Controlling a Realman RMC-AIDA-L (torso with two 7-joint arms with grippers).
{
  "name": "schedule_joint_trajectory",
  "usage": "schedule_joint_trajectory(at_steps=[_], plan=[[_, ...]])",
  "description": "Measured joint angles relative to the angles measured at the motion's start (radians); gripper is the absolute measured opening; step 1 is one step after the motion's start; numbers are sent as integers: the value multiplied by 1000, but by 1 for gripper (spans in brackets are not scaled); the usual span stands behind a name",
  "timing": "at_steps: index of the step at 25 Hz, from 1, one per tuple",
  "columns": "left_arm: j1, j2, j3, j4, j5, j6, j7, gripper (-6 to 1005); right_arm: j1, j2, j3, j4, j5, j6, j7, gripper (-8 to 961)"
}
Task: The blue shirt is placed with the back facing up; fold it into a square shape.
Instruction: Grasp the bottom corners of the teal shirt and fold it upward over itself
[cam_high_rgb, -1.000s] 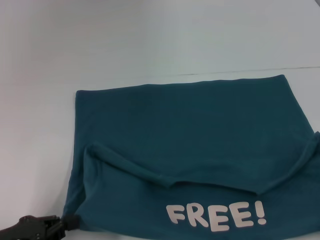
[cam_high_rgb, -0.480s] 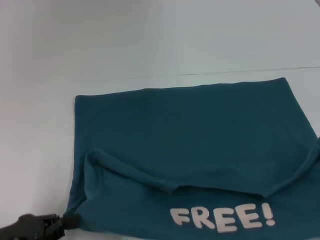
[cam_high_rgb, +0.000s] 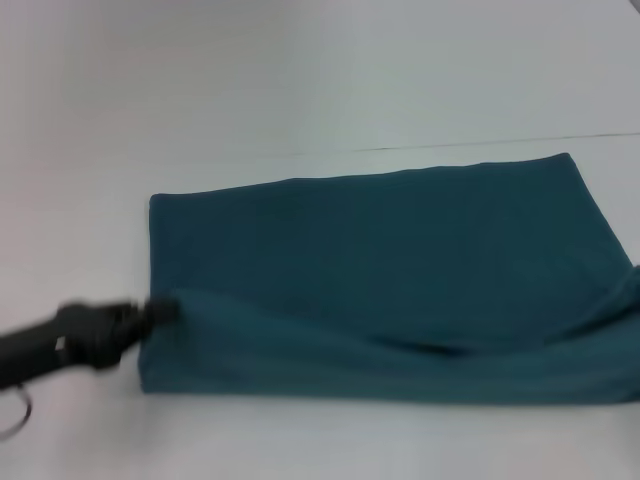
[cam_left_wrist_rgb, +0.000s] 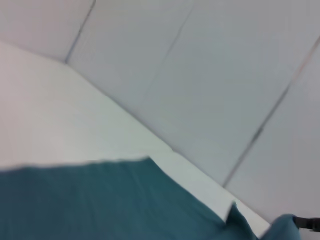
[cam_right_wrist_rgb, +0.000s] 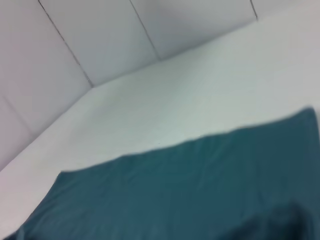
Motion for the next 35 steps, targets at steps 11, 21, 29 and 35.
schedule_joint_trajectory(at_steps=[11, 21, 29, 35], plan=[[-208, -6, -4, -128, -111, -416, 7, 7, 262, -41, -19, 126, 5, 390, -13, 27], [-339, -8, 43, -292, -138, -789, 73, 7, 425, -29, -126, 275, 19, 761, -123, 27], [-360, -11, 54, -349, -202, -942, 154, 7, 508, -34, -220, 358, 69, 960, -204, 27], [-362, -13, 59, -374, -246, -1009, 199, 8, 532, -34, -258, 379, 73, 1036, -222, 27]])
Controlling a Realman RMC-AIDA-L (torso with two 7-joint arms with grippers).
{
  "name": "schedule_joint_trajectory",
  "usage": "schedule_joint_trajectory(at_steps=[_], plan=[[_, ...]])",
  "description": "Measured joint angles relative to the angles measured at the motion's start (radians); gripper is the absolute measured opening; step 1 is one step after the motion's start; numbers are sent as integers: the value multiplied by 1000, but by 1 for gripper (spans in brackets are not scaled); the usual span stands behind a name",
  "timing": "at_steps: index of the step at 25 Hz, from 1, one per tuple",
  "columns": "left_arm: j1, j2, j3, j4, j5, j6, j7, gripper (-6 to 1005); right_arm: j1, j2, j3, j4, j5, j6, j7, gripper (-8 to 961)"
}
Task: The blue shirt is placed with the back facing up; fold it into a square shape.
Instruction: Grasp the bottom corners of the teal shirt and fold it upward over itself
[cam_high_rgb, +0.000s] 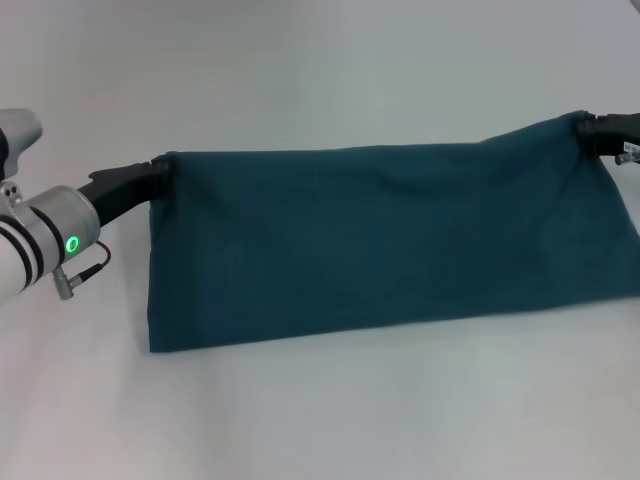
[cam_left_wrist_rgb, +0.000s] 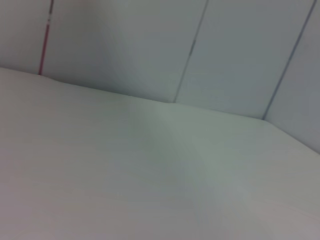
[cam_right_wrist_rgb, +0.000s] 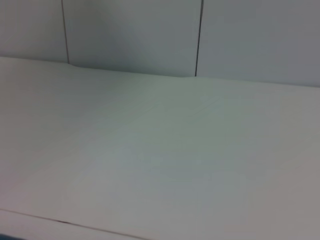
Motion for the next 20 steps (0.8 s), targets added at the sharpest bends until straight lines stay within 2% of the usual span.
schedule_joint_trajectory(at_steps=[3, 8, 20], plan=[[0, 0, 0, -6, -11, -19, 6, 8, 8, 1, -1, 10, 15, 19, -33, 27], [-1, 0, 0, -12, -12, -30, 7, 12, 29, -17, -3, 44, 21, 34, -43, 27], [5, 2, 0, -14, -11, -41, 8, 61, 36, -20, -30, 49, 21, 55, -45, 46]])
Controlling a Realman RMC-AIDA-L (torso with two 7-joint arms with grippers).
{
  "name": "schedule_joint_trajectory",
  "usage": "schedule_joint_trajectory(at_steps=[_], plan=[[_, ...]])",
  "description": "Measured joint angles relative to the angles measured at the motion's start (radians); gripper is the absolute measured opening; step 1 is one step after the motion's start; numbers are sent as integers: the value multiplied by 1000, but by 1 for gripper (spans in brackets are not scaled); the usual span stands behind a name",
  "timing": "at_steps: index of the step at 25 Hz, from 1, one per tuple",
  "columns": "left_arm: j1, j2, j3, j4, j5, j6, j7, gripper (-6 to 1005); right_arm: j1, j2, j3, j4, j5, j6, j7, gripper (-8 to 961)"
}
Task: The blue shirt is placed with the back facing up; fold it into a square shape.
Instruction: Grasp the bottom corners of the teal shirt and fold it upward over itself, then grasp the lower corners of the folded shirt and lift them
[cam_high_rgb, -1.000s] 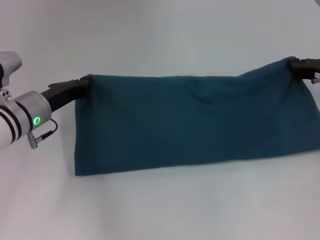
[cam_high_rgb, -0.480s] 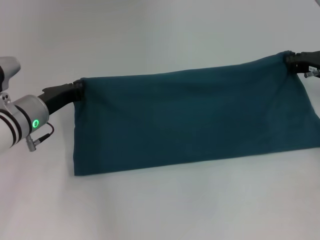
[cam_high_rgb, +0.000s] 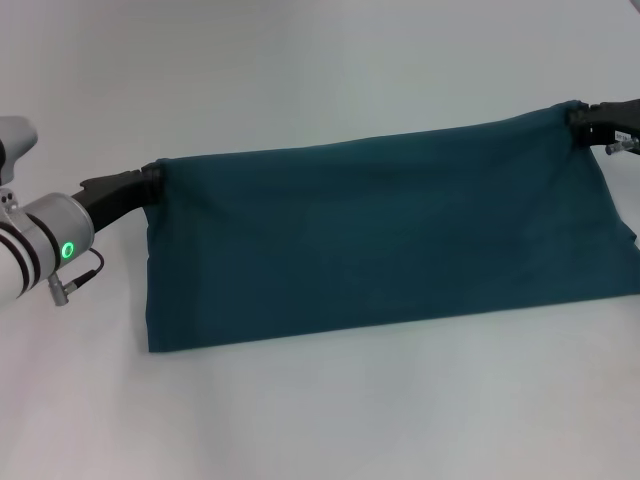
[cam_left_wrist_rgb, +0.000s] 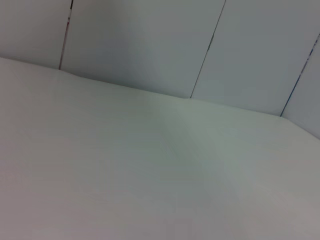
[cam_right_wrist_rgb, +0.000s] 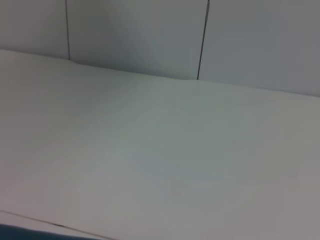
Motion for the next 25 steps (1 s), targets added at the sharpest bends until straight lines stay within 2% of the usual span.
schedule_joint_trajectory(at_steps=[8, 12, 17, 21, 25], plan=[[5, 0, -1, -8, -44, 5, -5, 93, -8, 11, -32, 1, 0, 40, -2, 69], [13, 2, -6, -17, -78, 1, -4, 110, -33, 31, -34, -42, 1, 42, -2, 81], [24, 2, -9, -17, -96, -3, -5, 130, -72, 53, -35, -117, 53, 34, 1, 277], [30, 5, -4, -13, -103, 6, -6, 312, -102, 56, -36, -138, 88, 10, 23, 468], [38, 6, -1, -6, -103, 29, -7, 501, -139, 33, -36, -143, 91, -72, 125, 639]])
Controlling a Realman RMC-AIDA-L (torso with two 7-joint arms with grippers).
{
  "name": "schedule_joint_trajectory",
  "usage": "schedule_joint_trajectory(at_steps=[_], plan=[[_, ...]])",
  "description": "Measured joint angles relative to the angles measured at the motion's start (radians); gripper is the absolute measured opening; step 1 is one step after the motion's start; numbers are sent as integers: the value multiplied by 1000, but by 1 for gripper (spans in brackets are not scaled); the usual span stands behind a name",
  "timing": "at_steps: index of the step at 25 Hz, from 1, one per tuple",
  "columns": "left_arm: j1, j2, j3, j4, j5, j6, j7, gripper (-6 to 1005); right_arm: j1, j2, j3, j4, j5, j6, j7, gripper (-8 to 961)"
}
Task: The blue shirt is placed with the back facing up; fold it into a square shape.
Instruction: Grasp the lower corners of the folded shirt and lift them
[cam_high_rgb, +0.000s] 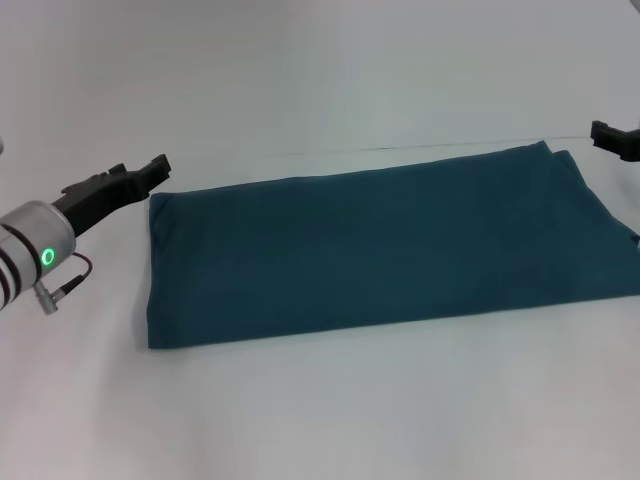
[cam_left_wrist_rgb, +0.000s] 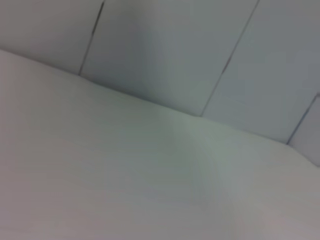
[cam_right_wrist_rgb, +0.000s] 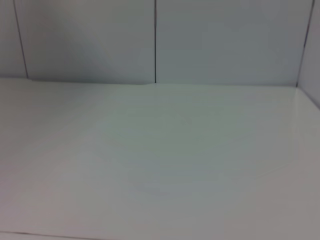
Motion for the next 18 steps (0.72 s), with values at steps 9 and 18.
schedule_joint_trajectory(at_steps=[9, 18], plan=[[93, 10, 29, 51, 9, 226, -26, 672, -145, -29, 7, -102, 1, -345, 272, 783], [194, 9, 108, 141, 37, 367, -127, 666, -261, -53, -1, -207, -27, -611, 513, 784]])
